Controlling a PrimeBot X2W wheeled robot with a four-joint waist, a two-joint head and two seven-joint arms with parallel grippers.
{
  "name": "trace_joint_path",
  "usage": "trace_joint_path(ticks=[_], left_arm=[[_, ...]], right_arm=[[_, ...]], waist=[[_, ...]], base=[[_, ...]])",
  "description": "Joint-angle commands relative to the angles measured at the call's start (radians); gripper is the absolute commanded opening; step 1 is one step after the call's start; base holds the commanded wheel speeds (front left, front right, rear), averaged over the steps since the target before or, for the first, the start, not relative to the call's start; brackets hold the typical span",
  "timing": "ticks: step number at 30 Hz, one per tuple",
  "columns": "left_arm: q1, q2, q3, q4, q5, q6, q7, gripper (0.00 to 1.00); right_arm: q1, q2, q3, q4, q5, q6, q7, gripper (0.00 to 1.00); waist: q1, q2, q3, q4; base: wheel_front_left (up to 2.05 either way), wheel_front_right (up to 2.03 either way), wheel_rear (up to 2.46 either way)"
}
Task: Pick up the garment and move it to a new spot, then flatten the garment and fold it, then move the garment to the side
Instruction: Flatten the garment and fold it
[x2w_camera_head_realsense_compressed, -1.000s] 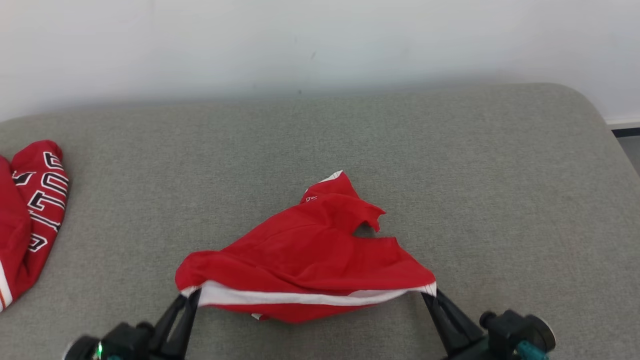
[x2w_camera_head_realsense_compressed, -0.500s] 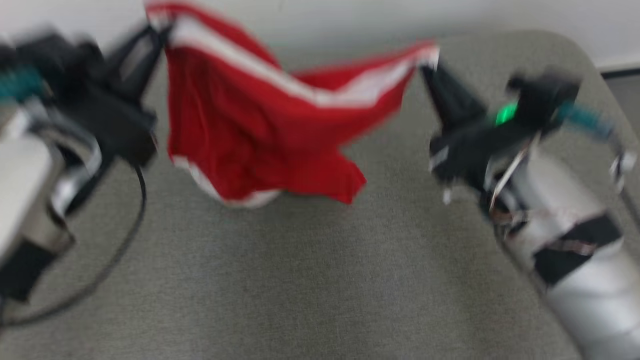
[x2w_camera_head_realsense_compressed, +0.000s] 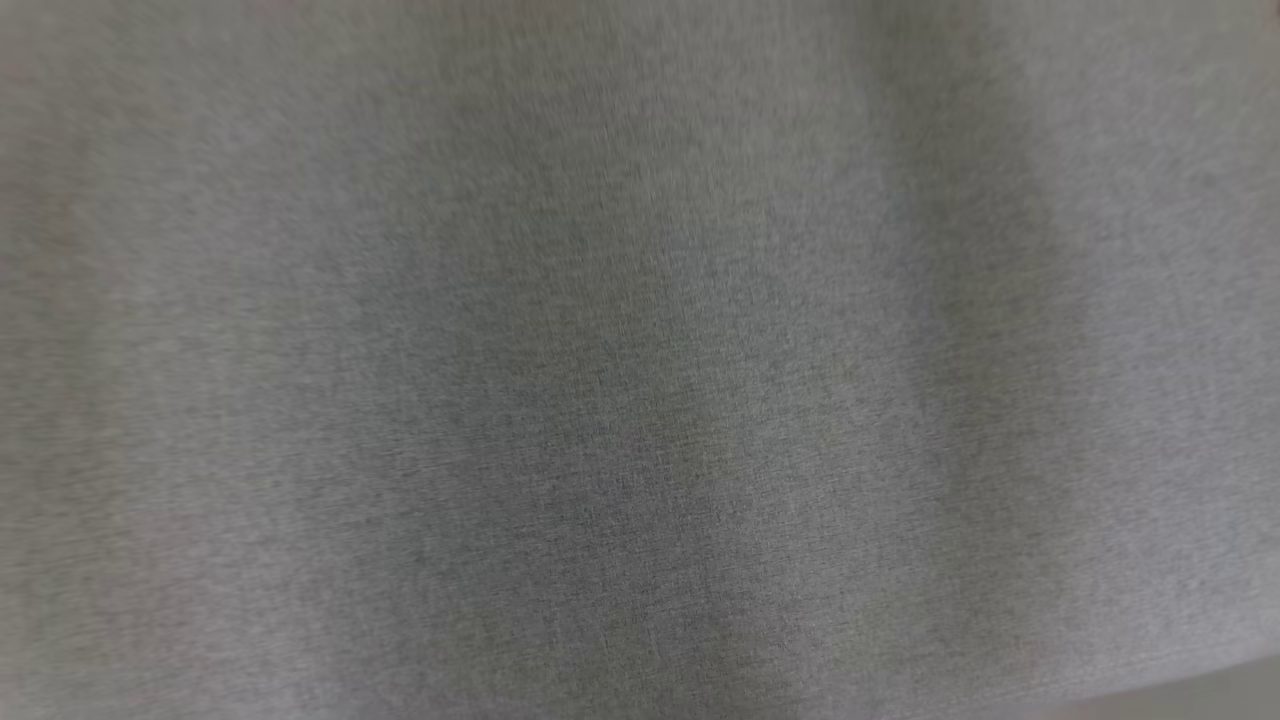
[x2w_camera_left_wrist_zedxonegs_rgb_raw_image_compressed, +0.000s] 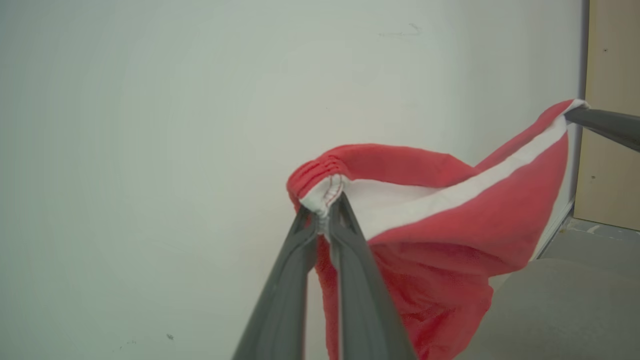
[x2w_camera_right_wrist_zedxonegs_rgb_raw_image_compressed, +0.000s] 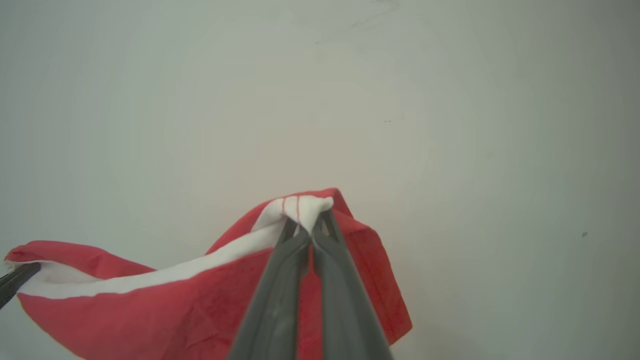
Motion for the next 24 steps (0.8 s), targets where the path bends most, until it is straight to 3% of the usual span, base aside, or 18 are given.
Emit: trace_joint_path(ticks=[1,6,12,18,24], left_arm=[[-0.02,-0.006,-0.001,0.01,-0.012,0.004,-0.004,0.0],[-0.143,-0.04,-0.059,0.079,-0.047,0.004,-0.051,0.0],[-0.17,-0.059,-0.149,0.135,-0.117,0.004,-0.122,0.0],[-0.046,-0.042,-0.225,0.107,-0.206,0.003,-0.253,0.0],[0.2,0.004,-0.265,-0.023,-0.283,0.003,-0.327,0.0]], right_arm=[[-0.011,0.01,0.002,0.009,-0.008,-0.002,-0.005,0.0],[-0.131,0.005,0.0,0.091,-0.045,-0.002,-0.05,0.0],[-0.147,-0.002,0.034,0.143,-0.061,-0.002,-0.091,0.0],[-0.033,-0.049,0.117,0.096,-0.024,-0.002,-0.105,0.0],[0.222,-0.132,0.214,-0.021,0.058,-0.002,-0.11,0.0]], waist=[[-0.0004,-0.0002,0.112,-0.029],[-0.0004,-0.0002,0.156,-0.024],[-0.0004,-0.0002,0.186,-0.017],[-0.0004,-0.0002,0.151,-0.004],[-0.0004,-0.0002,0.059,0.008]], base=[[0.0,0.0,0.0],[0.0,0.0,0.0],[0.0,0.0,0.0],[0.0,0.0,0.0],[0.0,0.0,0.0]])
